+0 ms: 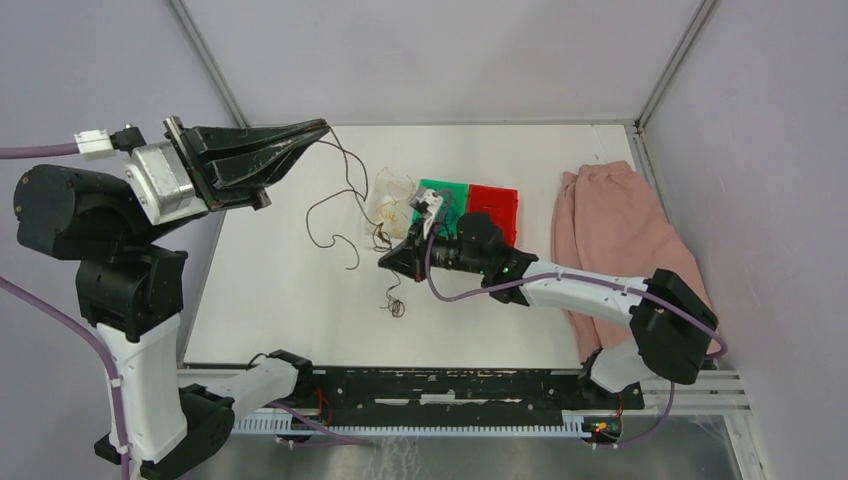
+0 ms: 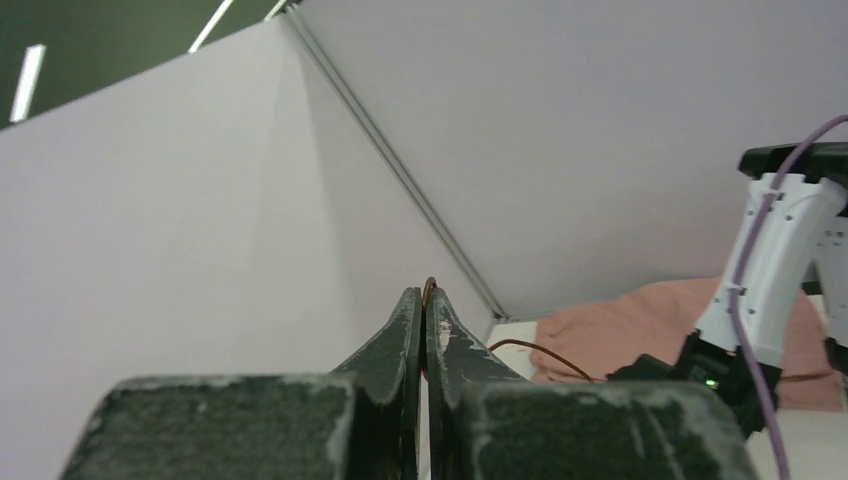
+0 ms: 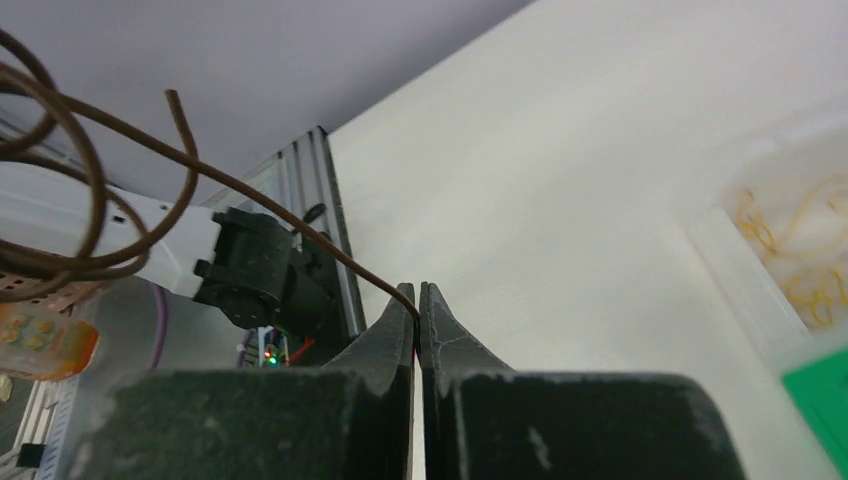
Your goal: Untangle the cables
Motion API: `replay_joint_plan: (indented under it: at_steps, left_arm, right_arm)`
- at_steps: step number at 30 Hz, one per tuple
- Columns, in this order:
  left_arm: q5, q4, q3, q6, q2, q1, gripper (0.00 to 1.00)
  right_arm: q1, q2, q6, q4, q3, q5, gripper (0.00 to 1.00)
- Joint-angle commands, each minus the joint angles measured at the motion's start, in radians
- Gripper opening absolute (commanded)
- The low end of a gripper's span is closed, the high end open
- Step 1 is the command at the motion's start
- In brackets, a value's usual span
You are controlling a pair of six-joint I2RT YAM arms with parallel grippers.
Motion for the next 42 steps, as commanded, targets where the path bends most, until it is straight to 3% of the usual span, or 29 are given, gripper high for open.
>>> replay_joint_plan:
  at_steps: [1, 9, 17, 20, 27, 30, 32, 34, 36, 38, 42]
  left_arm:
    - [-0.094, 0.096, 0.04, 0.138, -0.019, 0.0, 0.03]
    - [-0.287, 0.326, 0.04, 0.331, -0.035, 0.002, 0.03]
    - [-0.592, 0.732, 0.071, 0.454, 0.006, 0.001, 0.03]
    - [-0.655, 0.801, 0.136, 0.484, 0.042, 0.001, 0.03]
    - [-0.693, 0.897, 0.244, 0.518, 0.1, 0.009, 0.03]
    - [-0.66, 0.763, 0.324, 0.445, 0.119, 0.009, 0.03]
    - [-0.583, 0.647, 0.271, 0.401, 0.086, 0.009, 0.03]
    - [-0.495, 0.613, 0.163, 0.367, 0.031, 0.009, 0.03]
    - [-0.409, 0.544, 0.096, 0.342, -0.01, 0.009, 0.03]
    - [-0.325, 0.446, 0.076, 0.323, -0.029, 0.009, 0.03]
    - [-0.198, 0.286, 0.055, 0.295, -0.046, 0.009, 0.03]
  right_arm:
    - [-0.039, -0.108, 0.033, 0.003, -0.144, 0.139, 0.0]
    - [-0.089, -0.216, 0.053, -0.109, -0.31, 0.321, 0.0]
    - [-0.096, -0.196, 0.053, -0.249, -0.308, 0.408, 0.0]
    - [-0.102, -0.186, 0.068, -0.309, -0.303, 0.443, 0.0]
    - [-0.118, -0.169, 0.087, -0.405, -0.308, 0.515, 0.0]
    - [-0.126, -0.167, 0.086, -0.372, -0.32, 0.47, 0.0]
    - [-0.125, -0.186, 0.071, -0.315, -0.334, 0.402, 0.01]
    - [-0.125, -0.221, 0.033, -0.27, -0.338, 0.33, 0.14]
    - [-0.126, -0.26, -0.018, -0.274, -0.317, 0.255, 0.38]
    - [-0.125, -0.306, -0.069, -0.32, -0.272, 0.176, 0.55]
    - [-0.125, -0.366, -0.151, -0.46, -0.132, 0.063, 0.74]
